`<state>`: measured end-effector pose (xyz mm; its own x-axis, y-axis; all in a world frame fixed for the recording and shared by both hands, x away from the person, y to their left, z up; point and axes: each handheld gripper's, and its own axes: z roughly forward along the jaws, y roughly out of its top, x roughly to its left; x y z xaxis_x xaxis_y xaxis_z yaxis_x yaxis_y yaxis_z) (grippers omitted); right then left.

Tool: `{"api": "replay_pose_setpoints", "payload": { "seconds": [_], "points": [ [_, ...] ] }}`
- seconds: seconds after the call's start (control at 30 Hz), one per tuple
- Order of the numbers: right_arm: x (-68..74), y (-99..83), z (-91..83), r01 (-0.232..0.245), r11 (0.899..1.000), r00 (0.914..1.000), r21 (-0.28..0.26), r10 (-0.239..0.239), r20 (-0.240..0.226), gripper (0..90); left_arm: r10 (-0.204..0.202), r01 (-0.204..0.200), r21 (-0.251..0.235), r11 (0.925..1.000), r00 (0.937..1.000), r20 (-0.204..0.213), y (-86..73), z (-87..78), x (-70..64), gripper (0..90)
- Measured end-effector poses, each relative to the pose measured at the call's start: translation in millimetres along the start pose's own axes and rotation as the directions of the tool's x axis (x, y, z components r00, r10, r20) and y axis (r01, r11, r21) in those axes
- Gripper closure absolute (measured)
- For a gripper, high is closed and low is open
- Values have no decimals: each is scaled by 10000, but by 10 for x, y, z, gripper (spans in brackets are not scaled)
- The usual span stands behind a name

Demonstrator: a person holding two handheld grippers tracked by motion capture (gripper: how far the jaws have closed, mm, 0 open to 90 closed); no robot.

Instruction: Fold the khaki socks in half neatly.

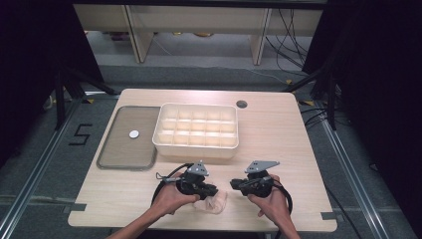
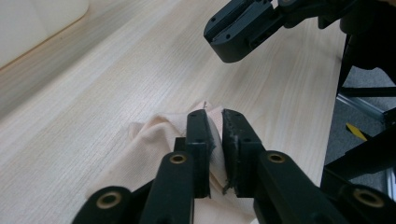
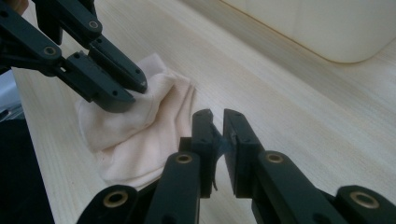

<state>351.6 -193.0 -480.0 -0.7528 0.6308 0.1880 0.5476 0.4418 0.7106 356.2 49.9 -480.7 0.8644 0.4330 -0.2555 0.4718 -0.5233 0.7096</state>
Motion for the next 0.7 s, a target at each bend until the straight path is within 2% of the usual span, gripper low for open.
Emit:
{"api": "replay_pose_setpoints", "payload": {
  "seconds": [0.07,0.1,0.17,0.27,0.3,0.33,0.43,0.47,0.5,0.53,0.57,0.6,0.67,0.7],
  "points": [
    [-1,1,-2,-1,10000,10000,51,1,-6,836,-148,149,-55,9999,9998,152,0,6,-8,772],
    [-2,0,-2,-2,10000,10000,55,2,-3,836,-210,213,-115,9997,9996,192,0,4,-10,712],
    [0,1,-12,-71,10000,10000,56,71,-53,834,-97,105,-222,9997,9994,336,10,-11,-11,683],
    [-7,6,-28,-46,10000,10000,-27,46,-22,834,-405,443,-714,9965,9977,548,34,-87,6,588],
    [3,6,-41,-125,9999,9999,-6,125,-22,834,-453,499,-810,9955,9973,579,39,-115,13,585],
    [12,9,-60,-66,10000,10000,-43,66,-49,834,-416,472,-1009,9938,9975,577,48,-183,34,604],
    [29,14,-77,-6,9999,10000,-133,5,-38,834,-468,528,-1197,9914,9975,524,40,-270,57,653],
    [72,18,-92,-251,9997,9996,-56,251,-160,834,-371,407,-1156,9925,9988,327,12,-343,72,713],
    [72,18,-92,-251,9997,9996,-56,251,-160,834,-371,407,-1156,9925,9988,327,12,-343,72,751],
    [77,28,-105,67,9998,9999,-171,-69,-102,835,-213,231,-1052,9942,9996,179,-18,-384,96,769],
    [77,28,-105,67,9998,9999,-171,-69,-102,835,-213,231,-1052,9942,9996,179,-18,-384,96,787],
    [116,41,-119,165,9996,9997,-242,-169,-168,836,-155,150,-891,9959,9999,-41,-78,-424,126,807],
    [163,56,-134,197,9993,9995,-312,-205,-251,838,-149,144,-737,9972,9999,-61,-126,-437,149,832],
    [163,56,-134,197,9993,9995,-312,-205,-251,838,-247,237,-604,9979,9996,-159,-170,-438,156,832]
  ]
}}
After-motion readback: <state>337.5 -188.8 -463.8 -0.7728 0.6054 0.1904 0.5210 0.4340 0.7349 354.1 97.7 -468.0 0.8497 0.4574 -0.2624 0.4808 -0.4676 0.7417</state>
